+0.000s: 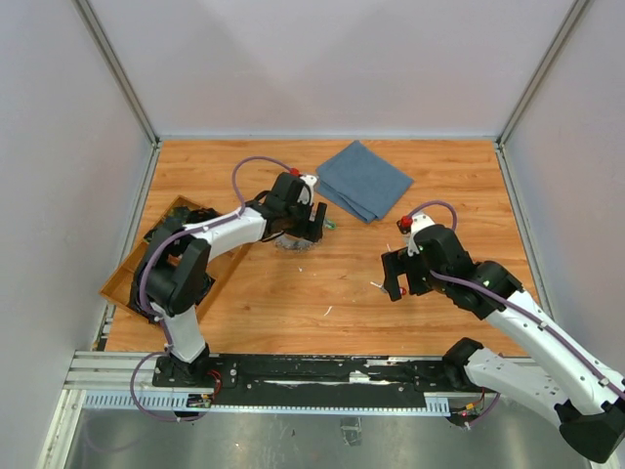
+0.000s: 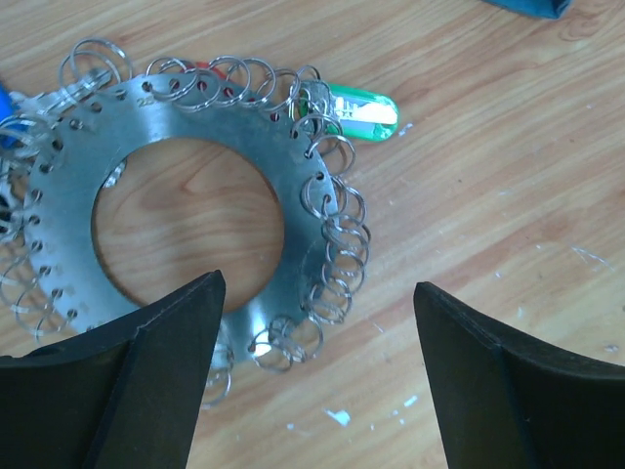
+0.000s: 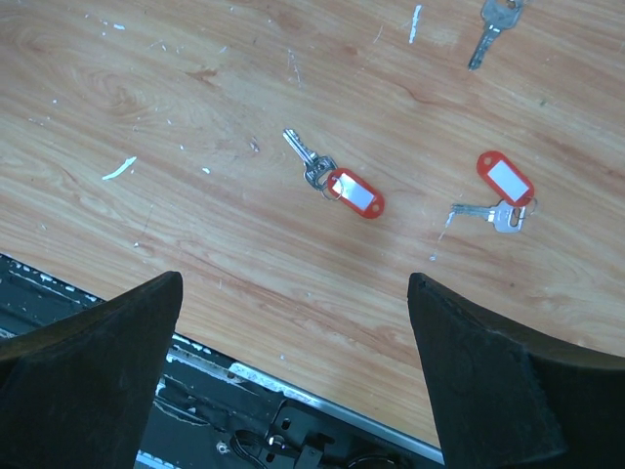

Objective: Put the keys on the keyring

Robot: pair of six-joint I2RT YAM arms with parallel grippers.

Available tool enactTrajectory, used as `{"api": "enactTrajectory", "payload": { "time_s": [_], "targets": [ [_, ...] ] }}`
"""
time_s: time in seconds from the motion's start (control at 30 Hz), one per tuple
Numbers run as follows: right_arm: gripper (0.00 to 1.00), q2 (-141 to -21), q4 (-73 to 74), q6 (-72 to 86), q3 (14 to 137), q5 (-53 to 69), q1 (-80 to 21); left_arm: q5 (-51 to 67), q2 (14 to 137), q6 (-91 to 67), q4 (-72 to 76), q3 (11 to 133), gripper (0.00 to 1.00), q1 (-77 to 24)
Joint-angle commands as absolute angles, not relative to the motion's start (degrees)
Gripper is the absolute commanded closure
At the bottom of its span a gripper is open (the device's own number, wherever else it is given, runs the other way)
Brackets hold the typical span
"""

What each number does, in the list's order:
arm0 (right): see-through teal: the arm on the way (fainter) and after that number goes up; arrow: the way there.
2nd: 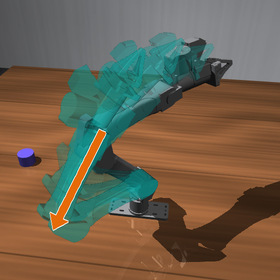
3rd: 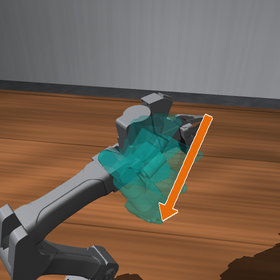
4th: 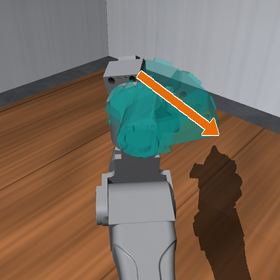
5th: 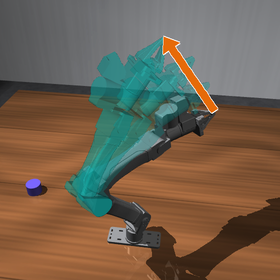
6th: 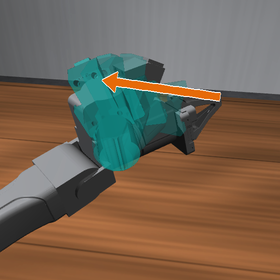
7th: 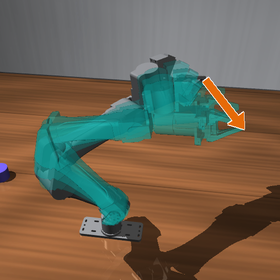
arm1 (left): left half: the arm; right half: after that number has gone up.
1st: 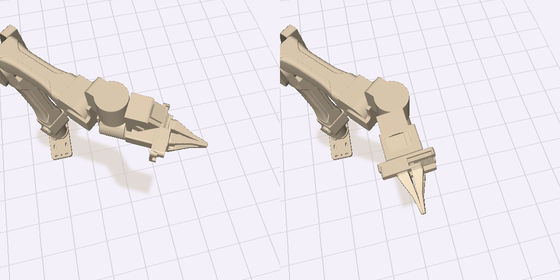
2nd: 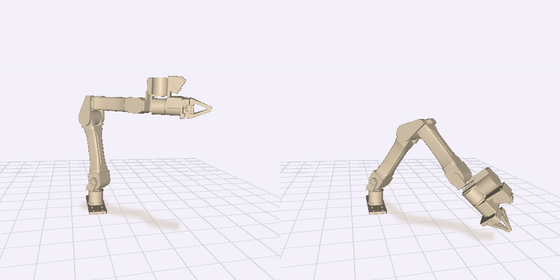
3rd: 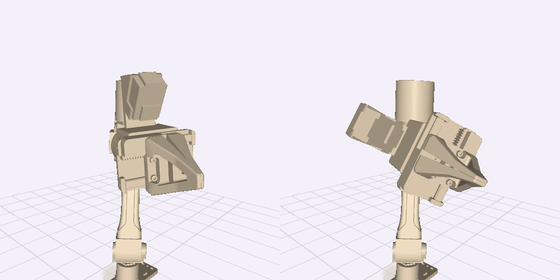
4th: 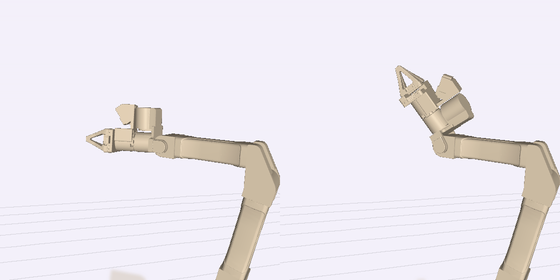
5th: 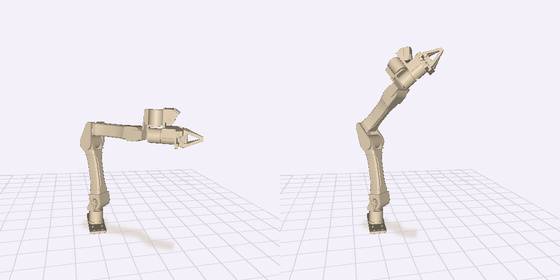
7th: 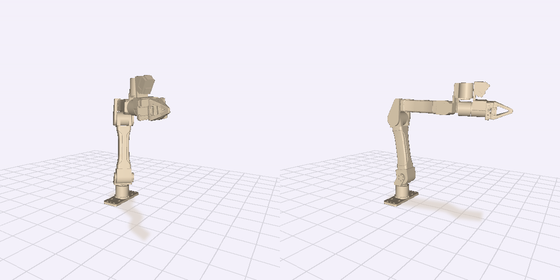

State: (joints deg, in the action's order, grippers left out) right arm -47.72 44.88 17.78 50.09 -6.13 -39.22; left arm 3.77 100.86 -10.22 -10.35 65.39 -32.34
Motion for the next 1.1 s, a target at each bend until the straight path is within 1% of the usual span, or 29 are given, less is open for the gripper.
{"api": "enactTrajectory", "payload": {
  "time_s": [0.0, 0.07, 0.27, 0.5, 0.67, 0.9, 1.0, 1.07],
  "targets": [
    [0.02, -46.5, 45.3, 18.7, 48.2, -4.6, -38.7, 4.5, 105.6, -7.2, -10.5, 69.4, 0.18, -33.0],
    [0.02, -46.1, 45.2, 18.7, 47.8, -4.8, -38.7, 4.7, 107.5, -6.5, -11.4, 70.6, 0.19, -33.4],
    [0.02, -45.7, 45.6, 18.4, 47.4, -5.0, -38.8, 3.1, 111.6, -5.2, -13.7, 72.8, 0.19, -36.1],
    [0.02, -45.9, 45.6, 18.2, 47.5, -4.4, -38.7, 1.5, 111.7, -5.5, -14.9, 70.5, 0.17, -38.0],
    [0.02, -45.5, 45.5, 18.3, 47.4, -4.6, -38.7, 3.4, 108.7, -8.0, -14.0, 66.0, 0.16, -41.8],
    [0.02, -43.9, 45.0, 20.7, 46.1, -8.1, -38.7, 5.8, 103.1, -15.8, -9.1, 59.5, 0.16, -51.2],
    [0.02, -42.0, 43.2, 21.9, 44.4, -8.7, -38.7, 5.3, 98.4, -17.9, -7.3, 57.5, 0.17, -52.0],
    [0.02, -41.0, 41.8, 22.9, 42.9, -8.6, -38.7, 2.8, 94.4, -17.4, -7.8, 57.8, 0.16, -51.9]
  ]
}}
